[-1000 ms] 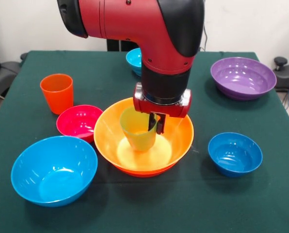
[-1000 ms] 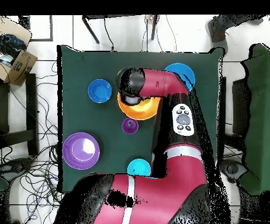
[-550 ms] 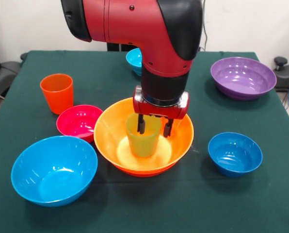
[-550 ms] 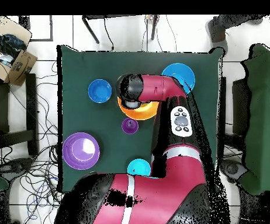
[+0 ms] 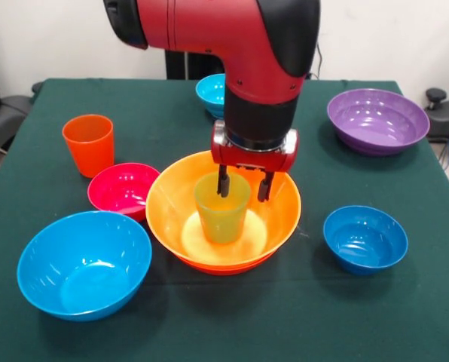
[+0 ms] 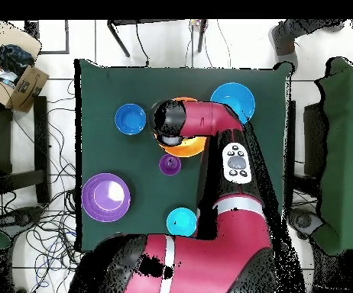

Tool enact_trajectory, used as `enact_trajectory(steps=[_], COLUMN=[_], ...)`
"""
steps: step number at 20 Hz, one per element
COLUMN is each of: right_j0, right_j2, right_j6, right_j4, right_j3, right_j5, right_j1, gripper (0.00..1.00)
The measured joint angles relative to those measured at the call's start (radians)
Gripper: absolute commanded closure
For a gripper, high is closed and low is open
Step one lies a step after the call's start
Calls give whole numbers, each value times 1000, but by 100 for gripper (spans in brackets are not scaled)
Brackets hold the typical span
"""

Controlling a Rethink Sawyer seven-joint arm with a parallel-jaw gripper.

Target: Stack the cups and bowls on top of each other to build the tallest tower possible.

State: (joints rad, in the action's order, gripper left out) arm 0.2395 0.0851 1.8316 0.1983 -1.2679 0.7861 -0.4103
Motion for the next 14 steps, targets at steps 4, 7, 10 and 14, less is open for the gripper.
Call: enact_trajectory(steps=[4, 7, 10, 14], right_j0=[0, 0, -3, -19], right_j2=[3, 4, 4, -1], right_j6=[0, 0, 0, 0], right_j4=[-6, -14, -25, -34], right_j3=[-5, -5, -4, 14], right_j5=[0, 3, 3, 3], right_j1=[-31, -50, -69, -65], gripper=[0, 0, 0, 0])
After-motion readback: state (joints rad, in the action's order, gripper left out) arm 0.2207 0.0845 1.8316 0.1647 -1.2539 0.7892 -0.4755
